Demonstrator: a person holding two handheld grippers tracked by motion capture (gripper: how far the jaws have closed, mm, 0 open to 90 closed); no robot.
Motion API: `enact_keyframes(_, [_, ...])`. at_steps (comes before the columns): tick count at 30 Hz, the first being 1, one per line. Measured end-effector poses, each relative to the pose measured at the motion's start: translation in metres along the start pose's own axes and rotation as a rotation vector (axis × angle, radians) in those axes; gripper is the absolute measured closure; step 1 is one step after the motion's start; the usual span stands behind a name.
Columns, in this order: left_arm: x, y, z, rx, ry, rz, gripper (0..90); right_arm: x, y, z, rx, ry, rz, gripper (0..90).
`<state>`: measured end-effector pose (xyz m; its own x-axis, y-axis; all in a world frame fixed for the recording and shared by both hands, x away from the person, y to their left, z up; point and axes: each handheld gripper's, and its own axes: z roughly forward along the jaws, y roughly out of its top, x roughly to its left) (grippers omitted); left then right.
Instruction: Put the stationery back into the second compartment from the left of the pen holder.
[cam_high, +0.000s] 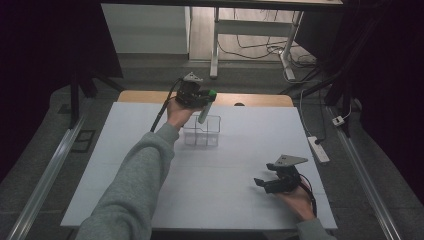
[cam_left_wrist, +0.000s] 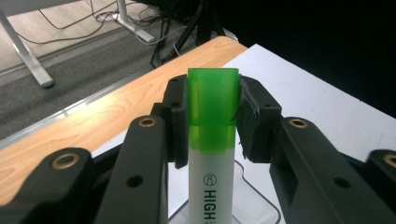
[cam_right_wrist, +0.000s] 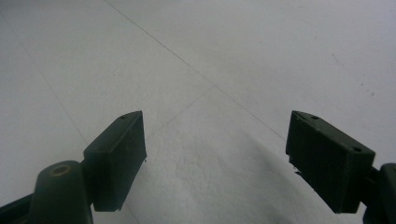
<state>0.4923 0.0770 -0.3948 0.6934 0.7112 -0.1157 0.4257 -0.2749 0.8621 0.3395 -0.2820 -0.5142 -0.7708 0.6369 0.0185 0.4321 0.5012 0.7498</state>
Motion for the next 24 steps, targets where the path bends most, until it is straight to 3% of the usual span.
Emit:
enact_keyframes(8, [0.003, -0.007, 0.002, 0.045, 0.0, 0.016, 64.7, 0.0, 0.0, 0.0, 0.001, 0.001, 0.001, 20.0])
enact_keyframes(11, [0.004, -0.009, -0.001, 0.05, 0.007, 0.024, 52.9, 0.0, 0.0, 0.001, 0.004, 0.003, -0.003, 19.9])
enact_keyframes(14, [0.007, -0.011, -0.004, 0.057, -0.01, 0.015, 49.4, 0.0, 0.0, 0.001, 0.003, 0.004, -0.002, 19.9])
enact_keyframes(24, [0.011, -0.017, -0.015, 0.071, -0.009, 0.01, 43.1, 0.0, 0.0, 0.001, 0.001, 0.004, -0.004, 19.9])
